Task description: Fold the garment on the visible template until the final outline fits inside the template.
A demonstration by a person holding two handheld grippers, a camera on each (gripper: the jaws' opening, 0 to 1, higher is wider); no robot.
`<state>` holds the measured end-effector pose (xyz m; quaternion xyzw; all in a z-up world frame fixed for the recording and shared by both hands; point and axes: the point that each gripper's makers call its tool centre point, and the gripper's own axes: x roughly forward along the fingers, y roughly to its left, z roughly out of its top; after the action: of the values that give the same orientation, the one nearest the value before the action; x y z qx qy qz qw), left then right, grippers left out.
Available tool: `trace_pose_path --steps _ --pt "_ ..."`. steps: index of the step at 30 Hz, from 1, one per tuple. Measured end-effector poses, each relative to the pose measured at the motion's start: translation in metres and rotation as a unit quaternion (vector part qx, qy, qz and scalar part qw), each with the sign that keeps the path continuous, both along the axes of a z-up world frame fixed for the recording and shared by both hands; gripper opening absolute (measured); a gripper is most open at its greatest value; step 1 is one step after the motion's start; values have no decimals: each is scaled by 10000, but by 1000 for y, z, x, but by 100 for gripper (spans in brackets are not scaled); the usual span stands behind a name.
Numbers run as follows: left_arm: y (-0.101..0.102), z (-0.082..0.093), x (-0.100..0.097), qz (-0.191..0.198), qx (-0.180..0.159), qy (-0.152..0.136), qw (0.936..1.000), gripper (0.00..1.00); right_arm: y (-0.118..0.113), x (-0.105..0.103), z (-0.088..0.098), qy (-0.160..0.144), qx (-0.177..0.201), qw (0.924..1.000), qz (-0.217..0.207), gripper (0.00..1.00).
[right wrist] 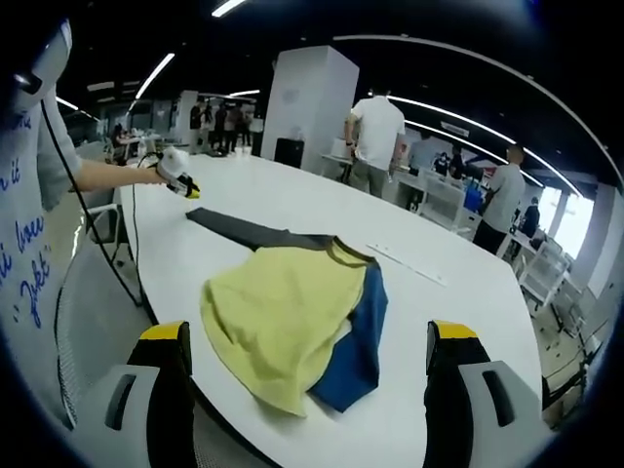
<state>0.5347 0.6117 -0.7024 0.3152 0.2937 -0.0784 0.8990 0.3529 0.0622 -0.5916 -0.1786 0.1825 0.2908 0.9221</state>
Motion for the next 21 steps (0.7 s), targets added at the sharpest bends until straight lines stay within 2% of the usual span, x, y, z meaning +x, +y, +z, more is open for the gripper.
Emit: trace_pose_path --steps 4,9,19,21 --pt "-8 6 -2 -38 -99 -46 9999 13 0 0 1 -17 14 10000 12 100" --pt "-20 13 -7 -178 17 -118 9998 16 0 -2 0 -24 40 10000 26 100" --pt "-55 39 -14 -447 -428 -410 9972 22 -1 -2 2 -62 82 9999 64 100" --pt "-59 45 -14 -530 -410 -485 9966 25 -1 -2 2 -66 79 9999 74 100"
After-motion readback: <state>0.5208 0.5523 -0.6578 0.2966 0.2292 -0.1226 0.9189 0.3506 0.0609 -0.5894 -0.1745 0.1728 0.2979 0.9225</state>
